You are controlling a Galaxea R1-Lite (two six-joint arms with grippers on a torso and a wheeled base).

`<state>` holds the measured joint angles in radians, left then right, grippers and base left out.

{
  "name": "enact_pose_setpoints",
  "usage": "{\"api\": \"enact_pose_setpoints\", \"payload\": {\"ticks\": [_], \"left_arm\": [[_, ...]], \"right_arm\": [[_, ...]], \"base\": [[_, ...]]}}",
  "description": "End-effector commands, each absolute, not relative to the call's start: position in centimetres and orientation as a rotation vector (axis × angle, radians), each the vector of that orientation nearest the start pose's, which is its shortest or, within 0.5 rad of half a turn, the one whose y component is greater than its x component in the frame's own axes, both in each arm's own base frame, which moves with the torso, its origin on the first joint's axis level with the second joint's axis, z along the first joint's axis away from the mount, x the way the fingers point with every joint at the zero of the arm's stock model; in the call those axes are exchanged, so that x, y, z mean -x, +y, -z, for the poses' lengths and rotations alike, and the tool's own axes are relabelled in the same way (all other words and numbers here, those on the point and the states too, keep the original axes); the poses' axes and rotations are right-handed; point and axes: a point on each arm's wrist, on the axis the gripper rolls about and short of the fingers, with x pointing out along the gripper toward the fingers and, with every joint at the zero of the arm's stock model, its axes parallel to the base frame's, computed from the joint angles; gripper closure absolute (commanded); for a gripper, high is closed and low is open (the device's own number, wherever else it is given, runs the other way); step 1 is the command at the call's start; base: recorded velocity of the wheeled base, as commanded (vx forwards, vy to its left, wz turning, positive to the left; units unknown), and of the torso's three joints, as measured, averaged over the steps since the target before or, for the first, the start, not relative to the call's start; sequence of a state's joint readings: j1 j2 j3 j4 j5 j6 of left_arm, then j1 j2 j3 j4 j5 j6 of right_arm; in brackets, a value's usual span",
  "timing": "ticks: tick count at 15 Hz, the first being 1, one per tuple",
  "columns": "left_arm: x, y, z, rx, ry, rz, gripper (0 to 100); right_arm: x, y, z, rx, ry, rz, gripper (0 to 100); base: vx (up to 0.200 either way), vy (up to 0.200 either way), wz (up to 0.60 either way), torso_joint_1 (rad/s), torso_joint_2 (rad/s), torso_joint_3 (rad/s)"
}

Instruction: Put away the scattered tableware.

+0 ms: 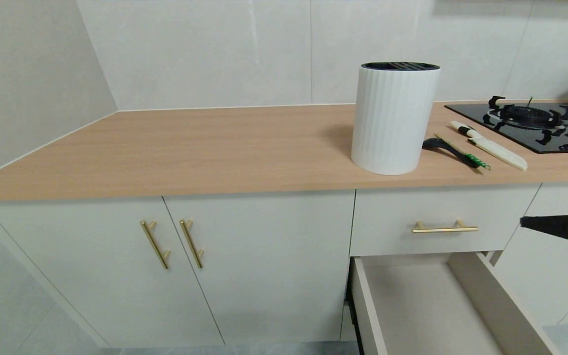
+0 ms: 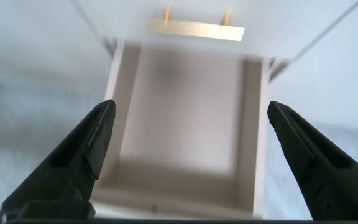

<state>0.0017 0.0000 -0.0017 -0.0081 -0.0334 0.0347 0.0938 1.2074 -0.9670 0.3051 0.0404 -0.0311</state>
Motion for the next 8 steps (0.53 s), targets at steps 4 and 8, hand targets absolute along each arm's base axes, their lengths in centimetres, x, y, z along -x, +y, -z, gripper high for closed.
{"api": "enact_pose_setpoints", "payload": {"ticks": [4,8], "left_arm": [[2.3,-0.1,-7.7,-0.035,-0.011,0.032,0],[2.3,-0.1,-7.7,-0.034,-0.011,0.032,0]], "right_arm": [[-23.0,0.2,-28.3,0.021,0.504,-0.064,0],[-29.5,0.1,-27.5,-0.001,0.579,-0.047,0]], "base": [[0.000,0.000,0.00,0.000,0.00,0.000],[0.000,0.000,0.00,0.000,0.00,0.000]]}}
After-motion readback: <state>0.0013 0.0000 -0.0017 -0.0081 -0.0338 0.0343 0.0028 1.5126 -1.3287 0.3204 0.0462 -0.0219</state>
